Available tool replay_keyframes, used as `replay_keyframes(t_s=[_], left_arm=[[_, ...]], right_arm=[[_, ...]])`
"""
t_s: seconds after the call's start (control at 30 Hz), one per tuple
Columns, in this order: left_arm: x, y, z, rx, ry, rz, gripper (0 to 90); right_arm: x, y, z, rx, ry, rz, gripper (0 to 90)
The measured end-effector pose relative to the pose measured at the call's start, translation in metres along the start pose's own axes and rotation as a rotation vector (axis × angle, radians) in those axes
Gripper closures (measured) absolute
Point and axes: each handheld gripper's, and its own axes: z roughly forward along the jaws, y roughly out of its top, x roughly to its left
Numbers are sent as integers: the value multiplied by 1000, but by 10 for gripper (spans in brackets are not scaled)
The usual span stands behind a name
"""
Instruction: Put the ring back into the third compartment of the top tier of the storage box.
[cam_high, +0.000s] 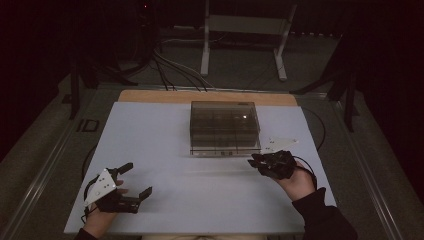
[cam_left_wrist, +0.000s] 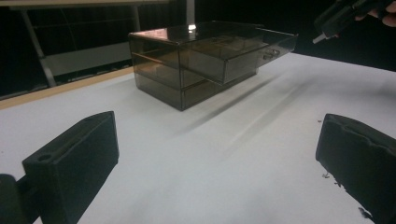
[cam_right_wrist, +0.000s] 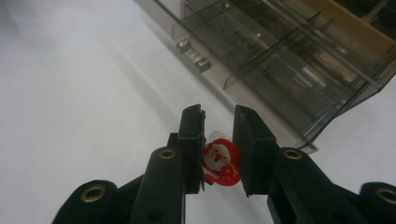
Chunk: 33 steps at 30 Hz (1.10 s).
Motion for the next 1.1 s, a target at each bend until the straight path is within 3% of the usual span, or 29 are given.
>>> replay_keyframes(t_s=[0.67,1.1], left_arm=[[0,0,0,1,-2,2,2],[-1,1,-1,0,1,8,2]], right_arm=[[-22,25,4,-9,-31,-1,735],[-40,42,21,8,-46,15,734]])
